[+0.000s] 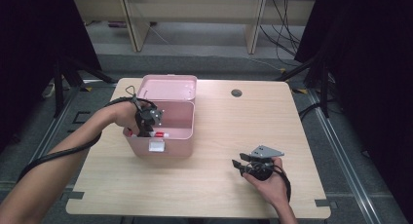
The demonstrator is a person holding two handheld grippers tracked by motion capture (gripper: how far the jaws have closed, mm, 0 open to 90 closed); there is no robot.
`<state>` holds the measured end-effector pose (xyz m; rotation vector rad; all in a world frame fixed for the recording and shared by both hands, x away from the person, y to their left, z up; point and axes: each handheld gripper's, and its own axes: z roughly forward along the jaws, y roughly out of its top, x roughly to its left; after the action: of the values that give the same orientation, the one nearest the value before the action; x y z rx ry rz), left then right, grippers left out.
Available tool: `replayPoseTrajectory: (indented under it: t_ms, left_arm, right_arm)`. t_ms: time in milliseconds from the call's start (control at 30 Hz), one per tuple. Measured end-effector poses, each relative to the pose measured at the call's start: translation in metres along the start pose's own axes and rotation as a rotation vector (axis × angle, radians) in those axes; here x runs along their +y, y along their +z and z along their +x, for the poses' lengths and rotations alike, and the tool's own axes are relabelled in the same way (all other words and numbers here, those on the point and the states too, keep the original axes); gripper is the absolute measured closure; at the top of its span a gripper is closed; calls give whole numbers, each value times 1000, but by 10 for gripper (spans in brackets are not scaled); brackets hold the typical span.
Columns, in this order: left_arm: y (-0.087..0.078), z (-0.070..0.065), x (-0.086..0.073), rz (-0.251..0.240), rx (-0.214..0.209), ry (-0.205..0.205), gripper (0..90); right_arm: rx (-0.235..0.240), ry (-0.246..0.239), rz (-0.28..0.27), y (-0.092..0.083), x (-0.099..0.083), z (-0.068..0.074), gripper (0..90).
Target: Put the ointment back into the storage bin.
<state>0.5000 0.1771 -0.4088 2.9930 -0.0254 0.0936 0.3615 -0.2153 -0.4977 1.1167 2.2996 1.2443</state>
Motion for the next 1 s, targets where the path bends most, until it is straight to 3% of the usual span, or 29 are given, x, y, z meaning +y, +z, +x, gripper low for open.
replayPoseTrajectory:
  t_ms: [33,67,333,367,633,733,833,967,1000]
  left_arm:
    - [0,0,0,-2,0,-3,692]
    - [1,1,-1,-1,0,-4,692]
    - [3,2,-1,2,-4,-14,692]
    - [4,2,-1,4,-4,-12,691]
    - [5,3,-1,6,-10,-23,690]
    - [7,4,-2,4,-25,-44,687]
    - [7,5,-2,12,3,-69,635]
    - [3,5,-2,-3,1,-89,586]
    - [1,5,-2,-7,6,-82,581]
  right_arm:
    - [-14,5,-1,0,0,1,570]
    - [10,0,4,0,0,0,570]
    - [10,2,3,0,0,0,570]
    - [-16,3,-1,-1,0,1,570]
    - [-13,20,12,-2,0,2,570]
    - [-12,-3,5,-1,0,0,570]
    - [-13,1,2,-1,0,0,569]
    - [-10,15,4,-1,0,1,569]
    - [-14,-2,5,-1,0,0,569]
